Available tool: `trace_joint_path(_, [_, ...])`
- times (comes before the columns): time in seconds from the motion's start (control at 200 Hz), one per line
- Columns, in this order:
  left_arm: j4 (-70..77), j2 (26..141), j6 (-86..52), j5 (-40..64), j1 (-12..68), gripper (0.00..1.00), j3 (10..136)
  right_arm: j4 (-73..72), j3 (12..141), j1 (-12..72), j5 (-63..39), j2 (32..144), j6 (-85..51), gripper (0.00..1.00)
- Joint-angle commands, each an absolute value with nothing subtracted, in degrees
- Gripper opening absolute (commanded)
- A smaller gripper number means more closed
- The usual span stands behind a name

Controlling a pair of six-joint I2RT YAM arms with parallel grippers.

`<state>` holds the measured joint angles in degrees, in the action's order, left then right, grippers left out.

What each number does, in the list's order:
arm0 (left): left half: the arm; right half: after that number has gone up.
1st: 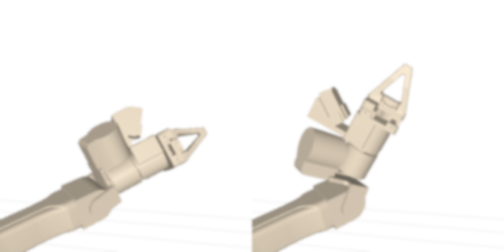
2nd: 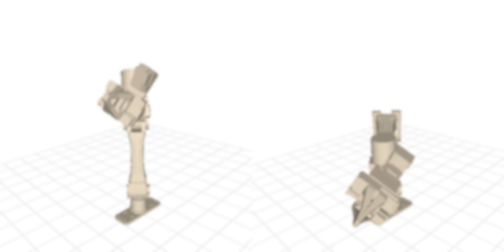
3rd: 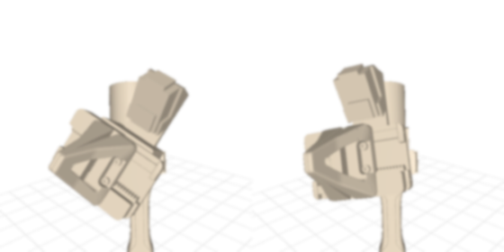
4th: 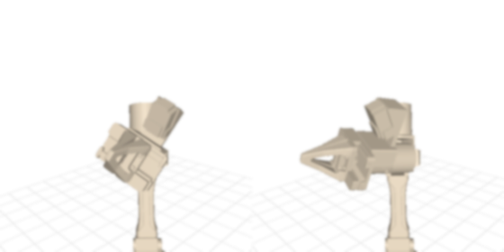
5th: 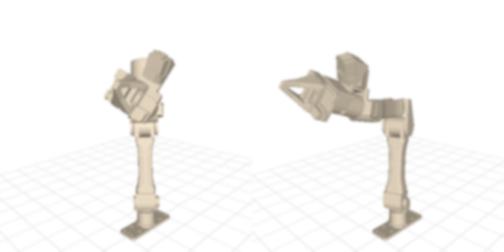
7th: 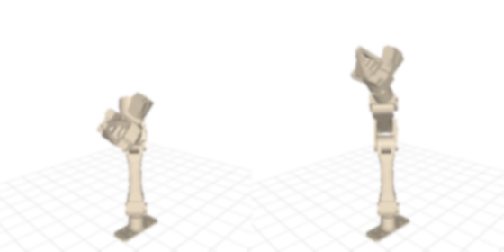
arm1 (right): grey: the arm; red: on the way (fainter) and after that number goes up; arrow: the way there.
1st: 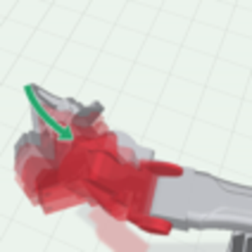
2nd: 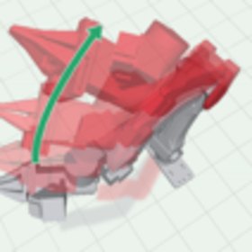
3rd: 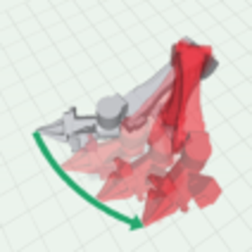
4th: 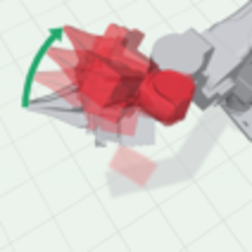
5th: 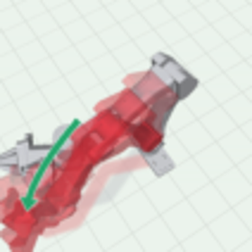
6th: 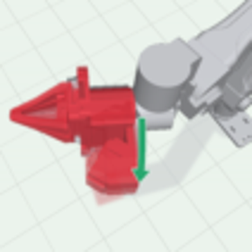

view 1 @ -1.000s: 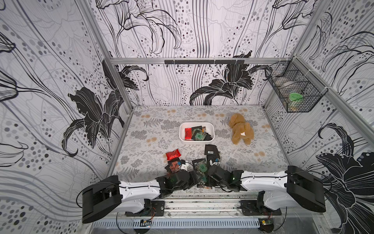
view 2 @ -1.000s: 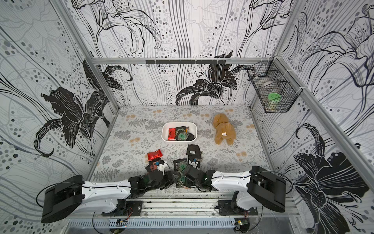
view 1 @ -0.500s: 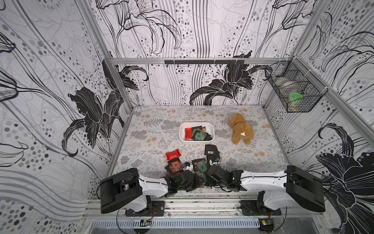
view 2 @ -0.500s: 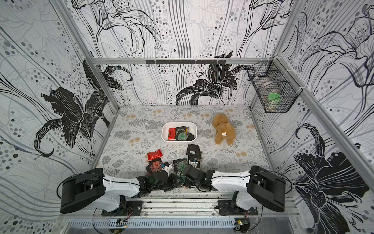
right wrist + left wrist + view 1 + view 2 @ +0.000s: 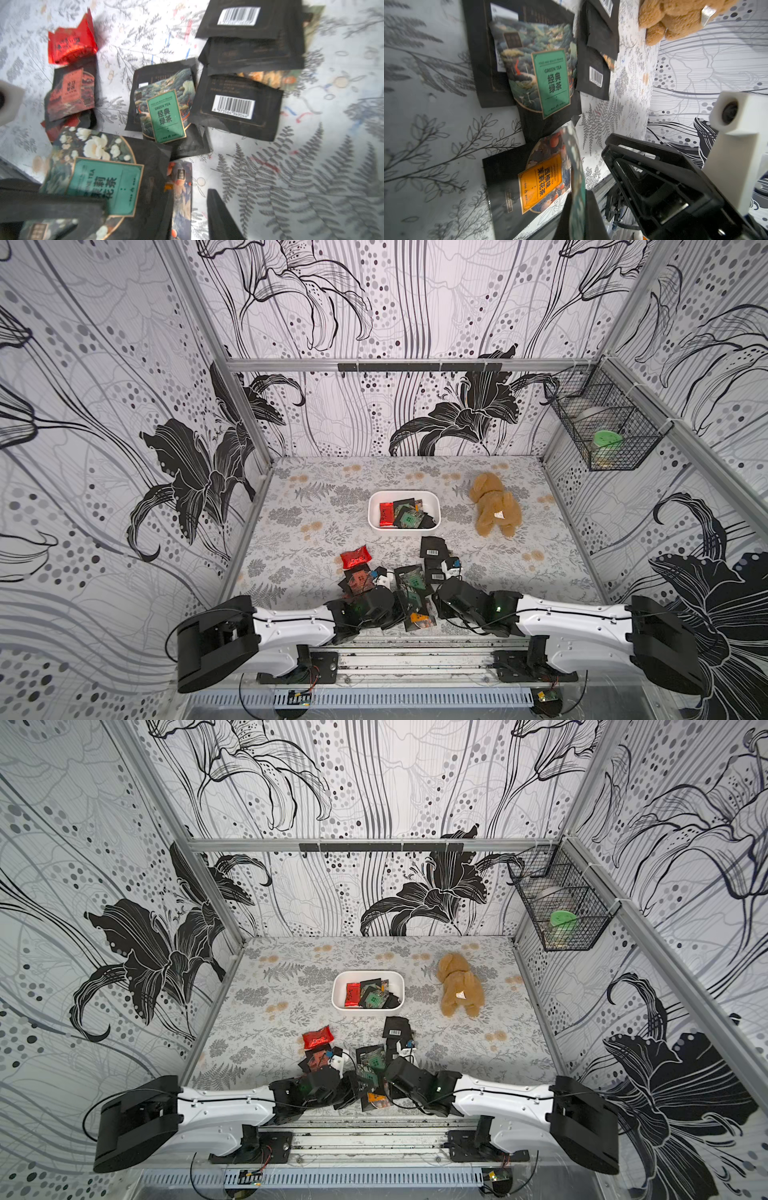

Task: Put the tea bags into the storage box
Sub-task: Pick up the tea bag from the center of the board, then place the tea bag in the storage box.

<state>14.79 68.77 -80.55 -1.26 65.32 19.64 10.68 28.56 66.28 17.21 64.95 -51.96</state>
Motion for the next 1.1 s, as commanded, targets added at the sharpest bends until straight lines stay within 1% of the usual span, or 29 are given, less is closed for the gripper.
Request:
trace_joint_path(0.0, [0.9, 63.8, -77.7, -9.7, 65.5, 0.00, 24.3, 16.1, 29.5, 65.0, 22.5, 60.7, -46.1, 0.40])
trace_joint_path(0.105, [-9.6, 60.7, -74.6, -15.7, 65.1, 0.00, 29.8, 14.9, 28.8, 59.9, 18.8, 57.1, -39.6, 0.41])
trace_joint_path(0.225, [-14.2, 59.8, -70.1, -20.3, 63.0, 0.00, 35.1, 12.0, 27.5, 53.7, 14.2, 53.9, -32.5, 0.45])
trace_joint_path(0.345, [-17.3, 63.1, -65.9, -19.0, 57.0, 0.00, 42.3, 9.8, 26.6, 48.7, 9.8, 52.9, -26.8, 0.45])
trace_joint_path(0.451, [-16.5, 69.3, -60.6, -14.3, 50.3, 0.00, 49.2, 7.2, 24.9, 48.3, 9.0, 52.1, -26.8, 0.44])
trace_joint_path(0.611, [-19.2, 84.0, -52.6, -8.8, 41.6, 0.00, 63.6, 5.1, 20.2, 48.2, 10.7, 47.5, -29.5, 0.45])
trace_joint_path(0.716, [-20.7, 92.9, -49.0, -8.7, 39.1, 0.00, 72.8, 4.8, 18.4, 48.2, 10.7, 45.2, -30.2, 0.46])
trace_joint_path(0.846, [-23.9, 104.1, -46.4, -7.5, 36.9, 0.00, 84.5, 5.5, 18.9, 48.2, 12.0, 45.4, -30.3, 0.46])
trace_joint_path(0.931, [-26.0, 110.1, -45.4, -10.7, 36.6, 0.00, 90.7, 6.0, 19.0, 48.2, 12.4, 45.9, -30.5, 0.46])
trace_joint_path(1.011, [-27.2, 114.4, -44.9, -10.6, 36.4, 0.00, 94.4, 6.2, 19.0, 48.2, 12.4, 45.7, -30.8, 0.46])
trace_joint_path(1.096, [-26.7, 116.5, -45.4, -10.3, 36.1, 0.00, 95.0, 5.7, 18.8, 48.2, 11.5, 45.2, -30.4, 0.47])
